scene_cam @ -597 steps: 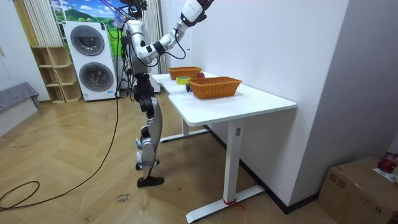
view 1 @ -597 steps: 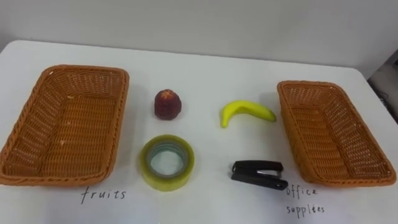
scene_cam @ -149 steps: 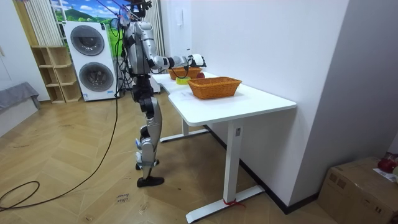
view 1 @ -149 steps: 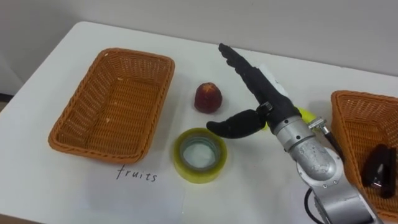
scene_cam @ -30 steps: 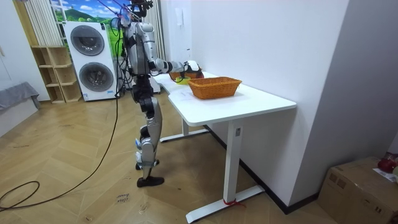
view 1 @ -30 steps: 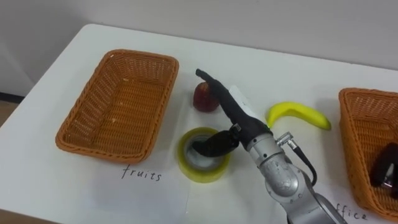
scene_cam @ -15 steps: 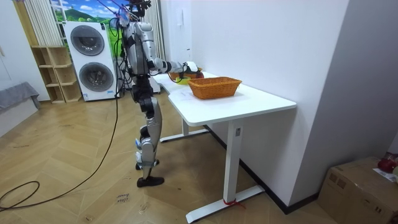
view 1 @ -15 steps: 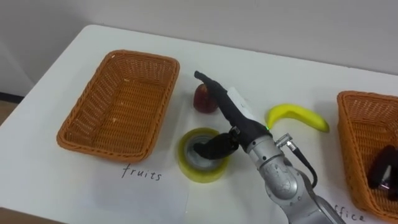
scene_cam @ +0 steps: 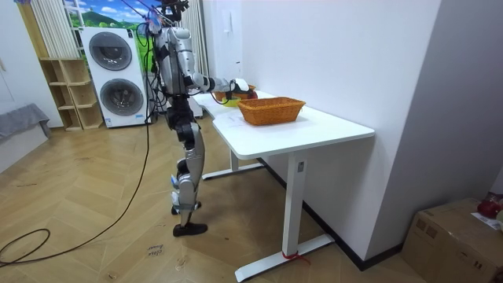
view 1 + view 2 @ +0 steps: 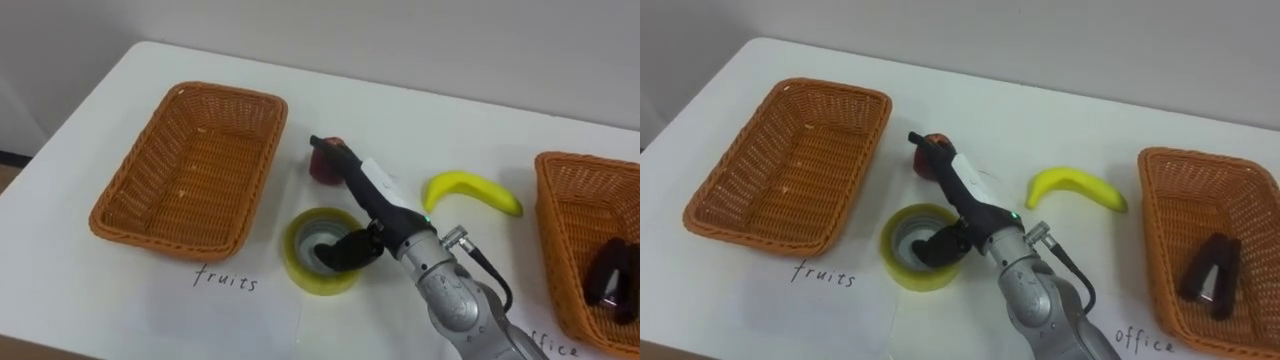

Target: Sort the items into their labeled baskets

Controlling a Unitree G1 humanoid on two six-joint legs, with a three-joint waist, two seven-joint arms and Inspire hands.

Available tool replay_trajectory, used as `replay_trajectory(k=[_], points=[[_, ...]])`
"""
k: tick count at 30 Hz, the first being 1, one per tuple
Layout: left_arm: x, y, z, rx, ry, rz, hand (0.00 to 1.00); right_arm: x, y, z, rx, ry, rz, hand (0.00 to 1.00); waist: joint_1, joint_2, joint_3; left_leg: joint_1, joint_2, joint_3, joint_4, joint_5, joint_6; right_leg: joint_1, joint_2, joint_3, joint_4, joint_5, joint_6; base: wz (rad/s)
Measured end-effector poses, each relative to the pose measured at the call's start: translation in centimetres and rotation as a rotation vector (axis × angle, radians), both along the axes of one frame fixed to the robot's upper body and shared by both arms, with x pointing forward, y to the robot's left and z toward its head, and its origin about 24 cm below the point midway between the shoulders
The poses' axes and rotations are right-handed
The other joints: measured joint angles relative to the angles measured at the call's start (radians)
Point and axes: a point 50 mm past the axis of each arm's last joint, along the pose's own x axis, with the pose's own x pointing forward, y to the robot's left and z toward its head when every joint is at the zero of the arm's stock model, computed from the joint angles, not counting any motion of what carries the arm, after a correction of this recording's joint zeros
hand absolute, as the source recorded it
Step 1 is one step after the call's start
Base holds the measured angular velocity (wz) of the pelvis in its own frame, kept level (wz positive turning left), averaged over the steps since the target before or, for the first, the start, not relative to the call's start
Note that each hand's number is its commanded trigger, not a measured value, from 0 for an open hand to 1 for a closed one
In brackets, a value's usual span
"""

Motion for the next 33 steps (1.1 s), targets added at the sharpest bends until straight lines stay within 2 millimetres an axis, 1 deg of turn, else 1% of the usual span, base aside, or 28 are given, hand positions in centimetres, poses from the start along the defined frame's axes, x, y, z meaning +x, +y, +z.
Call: replay_trajectory(k=[17,23,27,33], points=[[0.18,-0.04,-0.01,-0.009,0.001,-0.004,0.0,-0.1,0.27,0.21,-0.007,0.0,0.038,0.0,0.001,0.001,0.0003,-0.002,0.0,-0.001,-0.001,0.0,0.0,-0.001,0.0,-0.002,0.0,0.0,0.0,0.0],[0.51,-0.07,0.03,-0.011,-0.005,-0.007,0.0,-0.12,0.28,0.18,-0.052,-0.016,0.047,0.0,0.001,0.0,0.0,-0.001,0.0,-0.001,-0.001,0.0,0.0,-0.001,0.0,-0.001,-0.001,0.0,0.0,0.0],[0.6,-0.12,0.0,-0.022,-0.001,-0.011,0.0,-0.12,0.28,0.18,-0.057,-0.018,0.047,0.0,0.001,-0.001,-0.0007,-0.001,0.0,-0.001,-0.001,0.0,0.0,-0.001,0.0,-0.001,0.0,0.0,0.0,0.0],[0.84,-0.14,0.02,-0.026,-0.004,-0.014,0.0,-0.12,0.29,0.18,-0.068,-0.023,0.048,0.0,0.001,-0.006,0.0004,-0.001,0.0,-0.001,-0.001,0.0,0.0,-0.001,0.0,-0.002,-0.001,0.0,0.0,0.0]])
